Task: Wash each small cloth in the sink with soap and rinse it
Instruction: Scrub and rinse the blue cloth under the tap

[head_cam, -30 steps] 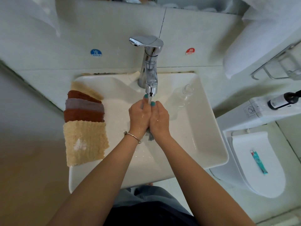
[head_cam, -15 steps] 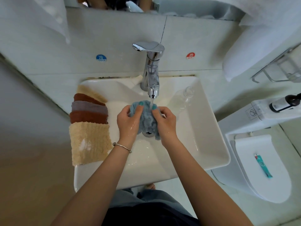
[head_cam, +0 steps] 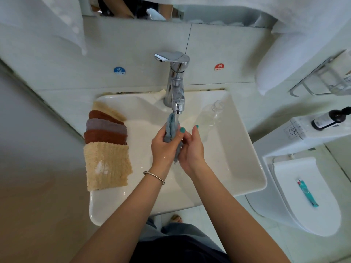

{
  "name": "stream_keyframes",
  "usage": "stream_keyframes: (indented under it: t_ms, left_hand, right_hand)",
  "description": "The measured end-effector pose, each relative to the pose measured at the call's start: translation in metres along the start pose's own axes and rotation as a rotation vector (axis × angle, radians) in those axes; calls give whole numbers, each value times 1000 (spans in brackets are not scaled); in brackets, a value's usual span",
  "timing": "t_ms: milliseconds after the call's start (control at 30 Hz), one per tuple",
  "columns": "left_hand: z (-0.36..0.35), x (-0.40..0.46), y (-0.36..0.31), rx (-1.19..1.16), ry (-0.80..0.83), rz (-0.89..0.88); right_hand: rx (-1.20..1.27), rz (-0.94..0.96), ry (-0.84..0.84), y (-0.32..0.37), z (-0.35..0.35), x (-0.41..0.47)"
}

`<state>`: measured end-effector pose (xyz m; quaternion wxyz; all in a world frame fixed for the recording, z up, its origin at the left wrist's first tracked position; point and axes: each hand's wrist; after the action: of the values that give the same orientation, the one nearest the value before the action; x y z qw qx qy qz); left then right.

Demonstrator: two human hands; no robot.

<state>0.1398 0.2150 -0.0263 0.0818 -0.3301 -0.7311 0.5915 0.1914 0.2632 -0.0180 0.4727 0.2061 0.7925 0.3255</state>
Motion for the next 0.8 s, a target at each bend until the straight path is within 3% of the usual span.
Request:
stream_keyframes:
  t_ms: [133,367,467,800]
  left_hand:
    - [5,3,-3,7,19,-20]
    - [22,10,-9,57,240,-26]
    - [29,14,-10,31,300,23]
    - [45,25,-14,227,324,-42]
  right_hand:
    - [-47,30,108,1,5,-4]
    - [-457,390,-98,8,9,3]
    - [-582,438,-51,15,7,5]
    - [-424,444,-86,18,8,11]
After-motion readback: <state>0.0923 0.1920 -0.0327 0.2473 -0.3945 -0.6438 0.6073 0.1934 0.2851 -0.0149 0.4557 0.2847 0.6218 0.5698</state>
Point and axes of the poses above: each hand's wrist, its own x-axis towards the middle knuckle, its own z-axis out of the back of the hand, y = z × x, and after that the axes turned 8 degrees about -x, right-handed
